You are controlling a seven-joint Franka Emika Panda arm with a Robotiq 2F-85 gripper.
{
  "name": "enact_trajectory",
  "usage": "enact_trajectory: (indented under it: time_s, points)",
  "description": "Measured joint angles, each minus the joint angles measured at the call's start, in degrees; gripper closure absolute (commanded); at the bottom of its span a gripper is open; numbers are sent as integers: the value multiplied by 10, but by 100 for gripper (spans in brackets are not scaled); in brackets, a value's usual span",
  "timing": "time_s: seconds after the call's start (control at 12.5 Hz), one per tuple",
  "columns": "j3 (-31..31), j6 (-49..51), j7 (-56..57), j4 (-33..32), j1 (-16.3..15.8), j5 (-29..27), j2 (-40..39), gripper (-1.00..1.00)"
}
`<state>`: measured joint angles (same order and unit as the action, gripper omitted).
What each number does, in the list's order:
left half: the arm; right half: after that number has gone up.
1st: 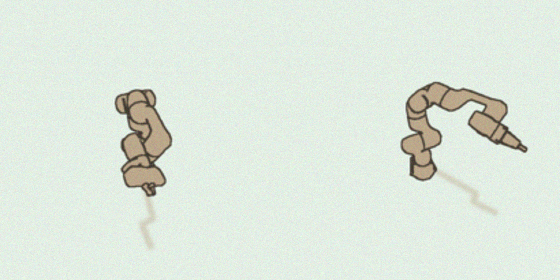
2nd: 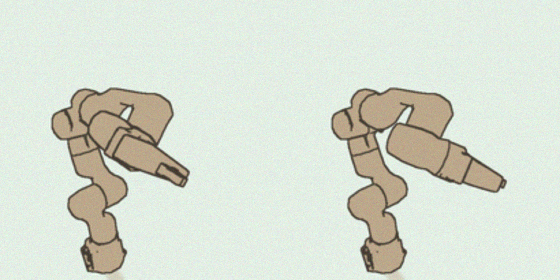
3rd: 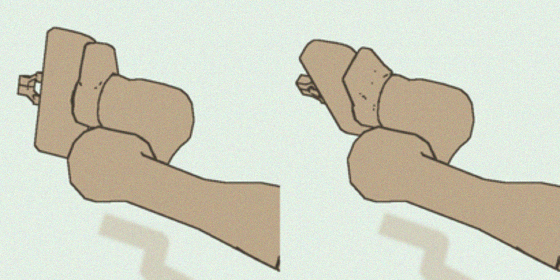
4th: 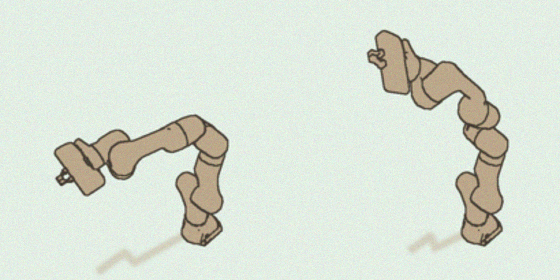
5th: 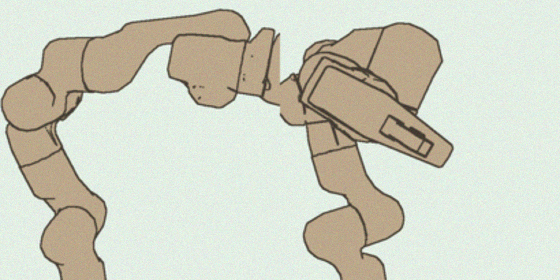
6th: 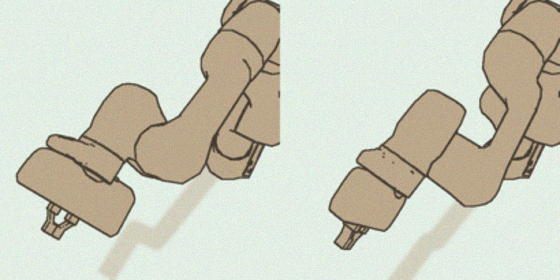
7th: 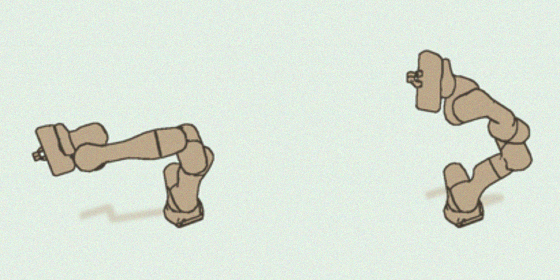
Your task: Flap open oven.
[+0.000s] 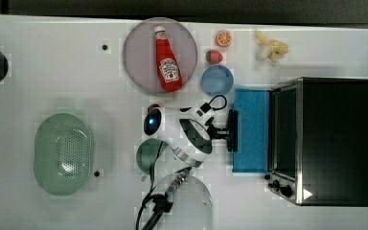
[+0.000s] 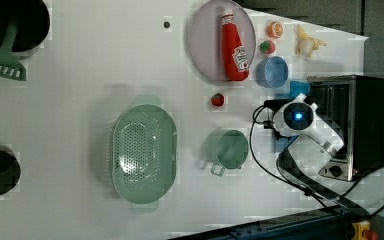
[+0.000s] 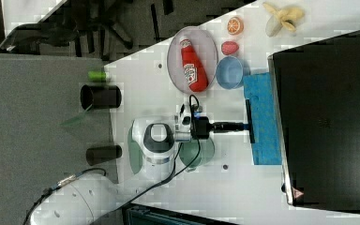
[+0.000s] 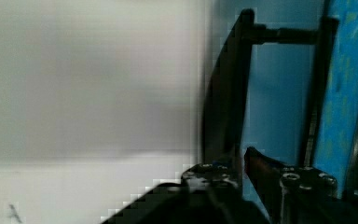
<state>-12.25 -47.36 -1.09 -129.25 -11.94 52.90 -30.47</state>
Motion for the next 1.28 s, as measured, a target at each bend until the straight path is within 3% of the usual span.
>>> enact_trajectory:
  time_s: [0.48,0.72,0.96,1.28]
  points:
    - [-3,-5,-36,-2,-4,-14,7,65]
    - [-1,-12,-36,-9,-5,-165,61,65]
    - [-1,11,-36,-1,-4,-303,175,65]
    - [-1,126,-38,32,-4,-429,331,65]
